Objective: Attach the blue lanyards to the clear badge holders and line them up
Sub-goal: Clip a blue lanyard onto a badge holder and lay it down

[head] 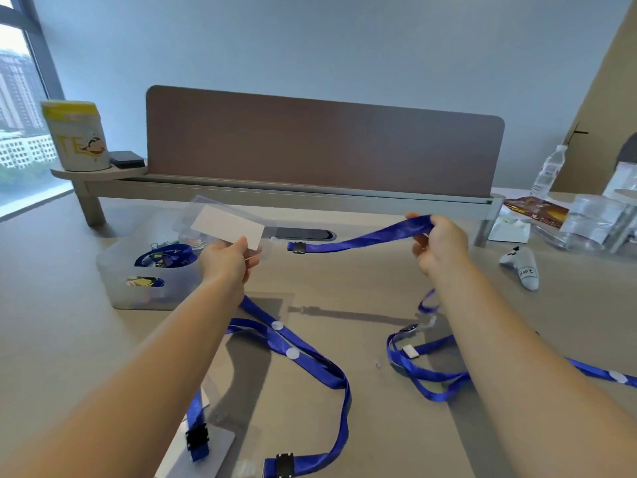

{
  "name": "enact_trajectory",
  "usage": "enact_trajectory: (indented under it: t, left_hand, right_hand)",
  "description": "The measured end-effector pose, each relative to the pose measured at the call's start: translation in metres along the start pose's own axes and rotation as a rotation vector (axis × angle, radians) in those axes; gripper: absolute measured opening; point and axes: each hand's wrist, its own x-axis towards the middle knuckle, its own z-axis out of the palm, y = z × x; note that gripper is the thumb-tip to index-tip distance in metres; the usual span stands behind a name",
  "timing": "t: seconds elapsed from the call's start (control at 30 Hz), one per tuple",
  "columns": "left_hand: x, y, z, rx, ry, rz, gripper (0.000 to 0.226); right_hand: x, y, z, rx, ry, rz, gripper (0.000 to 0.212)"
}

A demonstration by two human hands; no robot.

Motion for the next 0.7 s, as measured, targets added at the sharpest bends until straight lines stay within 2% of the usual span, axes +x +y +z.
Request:
enact_trajectory:
  t: [0.17, 0.33, 0.53, 0.7]
  left_hand:
    - [0.033, -0.017, 0.032, 0.007, 0.05, -0.03, 0.019]
    - [0.062, -0.029, 0.065, -0.224, 0.058, -0.269, 0.026]
    - [0.102, -0.049, 0.088, -0.324, -0.004, -0.403, 0.01]
    - [0.122, -0.061, 0.097, -0.327, -0.017, -0.426, 0.01]
  right_hand:
    - [0.046, -0.001, -0.007, -0.012, 0.087, -0.051, 0.029]
    - [0.085, 0.004, -0.005, 0.165, 0.095, -0.072, 0.025]
    - [0.134, 0.023, -0.003, 0.201, 0.139, -0.065, 0.026]
    - [0.166, 0.04, -0.005, 0.206, 0.182, -0.082, 0.026]
